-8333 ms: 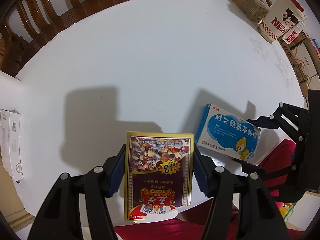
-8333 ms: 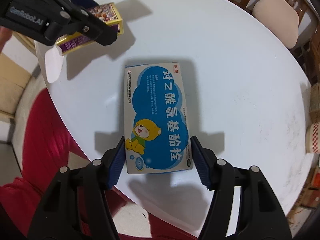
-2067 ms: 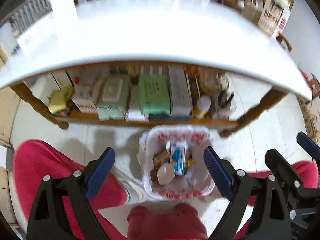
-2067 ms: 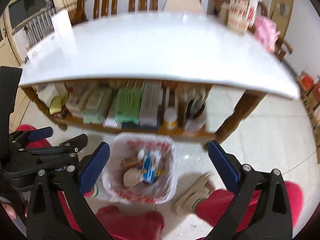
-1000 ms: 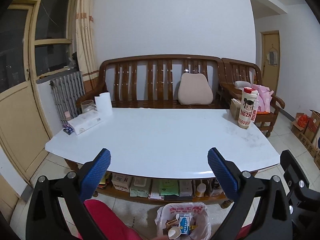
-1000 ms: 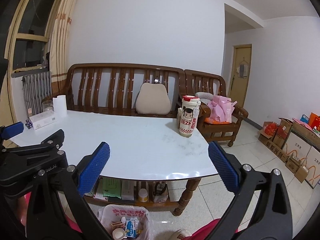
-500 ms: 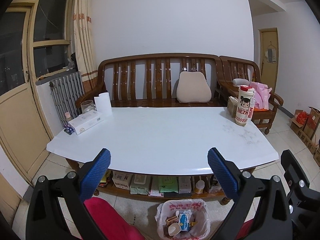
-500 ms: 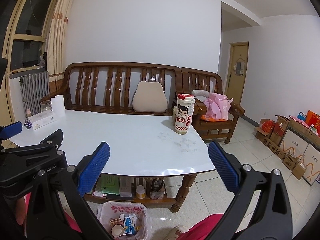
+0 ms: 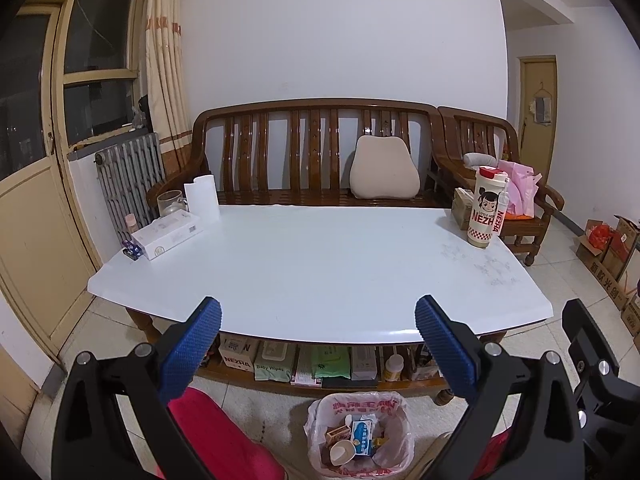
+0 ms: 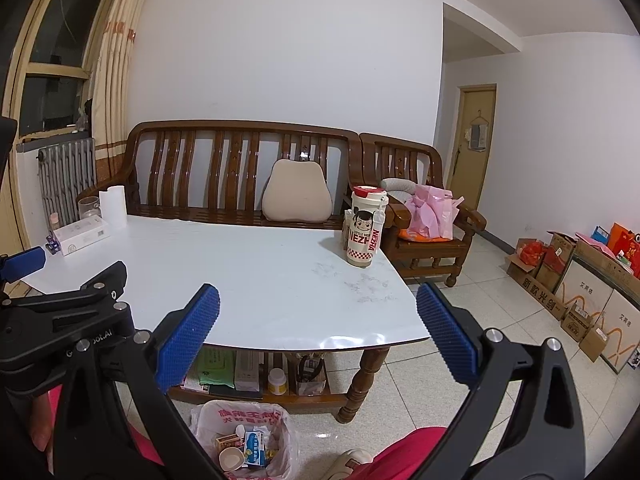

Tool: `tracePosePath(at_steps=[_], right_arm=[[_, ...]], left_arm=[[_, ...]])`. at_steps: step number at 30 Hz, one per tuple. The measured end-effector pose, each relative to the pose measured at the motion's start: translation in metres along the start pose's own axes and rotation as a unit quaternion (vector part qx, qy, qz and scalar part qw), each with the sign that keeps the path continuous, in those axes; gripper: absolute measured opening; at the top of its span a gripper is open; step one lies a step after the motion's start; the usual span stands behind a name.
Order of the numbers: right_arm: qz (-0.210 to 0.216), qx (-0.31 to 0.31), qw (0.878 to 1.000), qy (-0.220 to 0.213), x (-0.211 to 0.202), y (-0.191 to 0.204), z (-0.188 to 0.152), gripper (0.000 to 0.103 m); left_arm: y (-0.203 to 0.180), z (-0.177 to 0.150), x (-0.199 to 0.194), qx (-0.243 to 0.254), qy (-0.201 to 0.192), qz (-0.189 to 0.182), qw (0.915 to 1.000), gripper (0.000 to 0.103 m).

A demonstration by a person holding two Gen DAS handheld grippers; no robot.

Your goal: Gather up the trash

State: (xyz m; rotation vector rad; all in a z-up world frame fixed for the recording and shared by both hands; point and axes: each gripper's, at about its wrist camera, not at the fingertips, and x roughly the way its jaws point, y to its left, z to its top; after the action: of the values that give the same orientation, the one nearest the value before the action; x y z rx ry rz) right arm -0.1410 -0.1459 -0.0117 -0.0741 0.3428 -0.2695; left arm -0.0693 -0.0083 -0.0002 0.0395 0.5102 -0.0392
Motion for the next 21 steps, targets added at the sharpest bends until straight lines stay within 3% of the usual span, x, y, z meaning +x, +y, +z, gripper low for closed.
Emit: tracePosePath(at_steps=[21], right_arm=[[0.006,0.001,1.0,0.002,0.0029,-0.0005,0.0012,0.096]], left_arm=[[0.0001,-0.0011,0.0042,-0.002,0.003,0.006,1.0,0.095]])
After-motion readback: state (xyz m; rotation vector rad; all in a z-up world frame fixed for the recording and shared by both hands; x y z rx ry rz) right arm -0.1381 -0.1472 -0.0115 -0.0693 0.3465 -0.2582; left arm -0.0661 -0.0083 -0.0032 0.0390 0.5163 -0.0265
